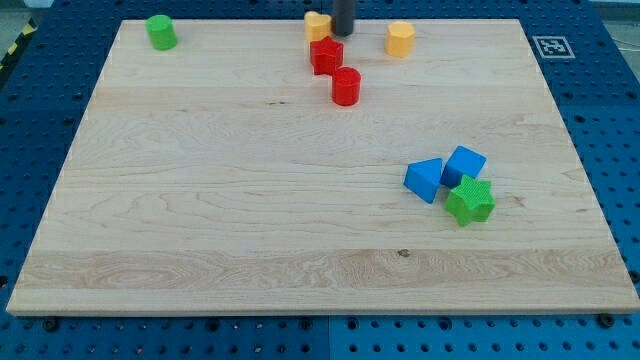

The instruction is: Push the red star towards the top left of the red circle

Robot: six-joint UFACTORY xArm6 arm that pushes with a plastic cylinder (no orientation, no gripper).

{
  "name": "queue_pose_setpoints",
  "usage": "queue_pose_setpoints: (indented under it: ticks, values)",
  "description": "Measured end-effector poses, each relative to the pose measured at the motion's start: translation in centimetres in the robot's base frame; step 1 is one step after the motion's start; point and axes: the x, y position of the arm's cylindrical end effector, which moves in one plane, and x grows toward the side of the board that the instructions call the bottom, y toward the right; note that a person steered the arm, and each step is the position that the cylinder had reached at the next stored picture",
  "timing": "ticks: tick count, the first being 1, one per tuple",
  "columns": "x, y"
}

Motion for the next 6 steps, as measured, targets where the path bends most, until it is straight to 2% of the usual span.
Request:
queue_pose_setpoints:
  ticks: [2,3,4,5,6]
  values:
    - [0.0,-0.3]
    - [0.8,3.3]
    - [1.2,3.5]
    - [3.5,1.6]
    - [3.6,0.1]
